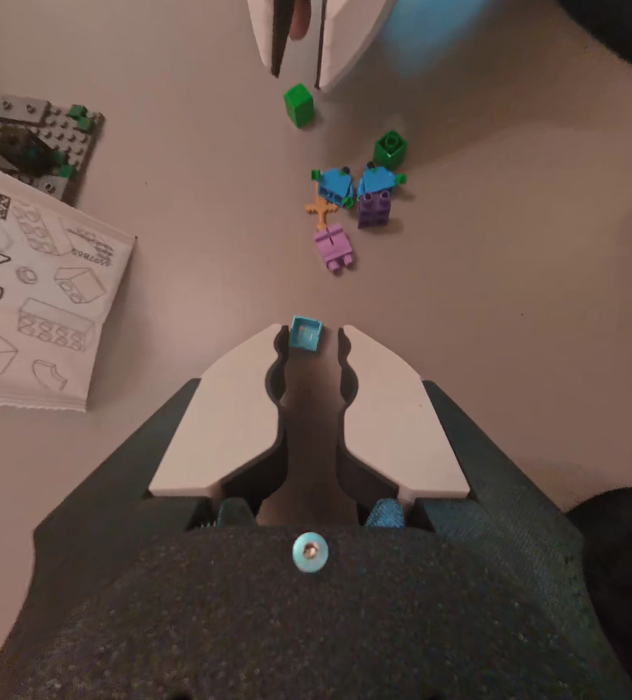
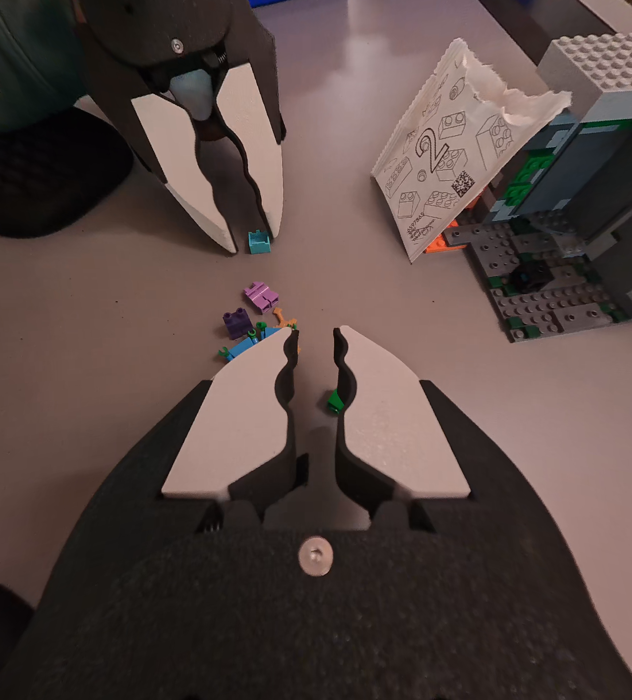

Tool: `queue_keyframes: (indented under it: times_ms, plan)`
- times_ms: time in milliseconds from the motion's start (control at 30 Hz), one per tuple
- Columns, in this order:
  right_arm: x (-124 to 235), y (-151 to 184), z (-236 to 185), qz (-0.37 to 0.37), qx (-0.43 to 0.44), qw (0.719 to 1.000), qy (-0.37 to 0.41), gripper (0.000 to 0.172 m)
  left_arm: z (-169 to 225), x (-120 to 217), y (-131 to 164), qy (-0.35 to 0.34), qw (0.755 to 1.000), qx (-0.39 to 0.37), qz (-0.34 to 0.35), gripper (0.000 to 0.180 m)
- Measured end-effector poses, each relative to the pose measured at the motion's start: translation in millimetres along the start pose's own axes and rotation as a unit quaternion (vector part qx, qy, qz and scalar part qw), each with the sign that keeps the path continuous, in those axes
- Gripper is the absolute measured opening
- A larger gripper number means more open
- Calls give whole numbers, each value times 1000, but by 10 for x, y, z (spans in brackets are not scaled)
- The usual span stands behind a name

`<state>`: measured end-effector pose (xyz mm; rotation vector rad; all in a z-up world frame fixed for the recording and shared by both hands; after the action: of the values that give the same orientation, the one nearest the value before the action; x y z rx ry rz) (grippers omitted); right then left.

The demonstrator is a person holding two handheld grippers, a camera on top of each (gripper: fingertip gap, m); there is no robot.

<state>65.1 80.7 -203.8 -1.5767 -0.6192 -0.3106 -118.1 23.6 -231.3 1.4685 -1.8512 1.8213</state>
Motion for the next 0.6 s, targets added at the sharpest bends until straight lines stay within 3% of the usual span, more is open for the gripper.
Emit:
queue_keyframes:
  times_ms: [67,400,600]
  plan:
    - [-2,3,-1,-4,0,1000,2,18,-9,-2,-4,-4,1000,-5,-8,15]
    - [-14,16,-1,-12,-1,1000,7,17,-53,95,-29,-24,1000,10,17,14]
    - [-27,36,15,-16,-6,1000,11,17,-351,211,-142,-139,988,29,65,14]
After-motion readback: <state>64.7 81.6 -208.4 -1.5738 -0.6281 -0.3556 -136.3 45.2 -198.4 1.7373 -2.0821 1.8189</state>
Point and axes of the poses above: each gripper's, where its closed fingertips meet, x back along the fingers, y out of its underside, z = x × y across the jaws, the point moved 7 cm from there along x, back along the fingers, and after that the axes turned 14 degrees about -y, right-handed, at the moved point
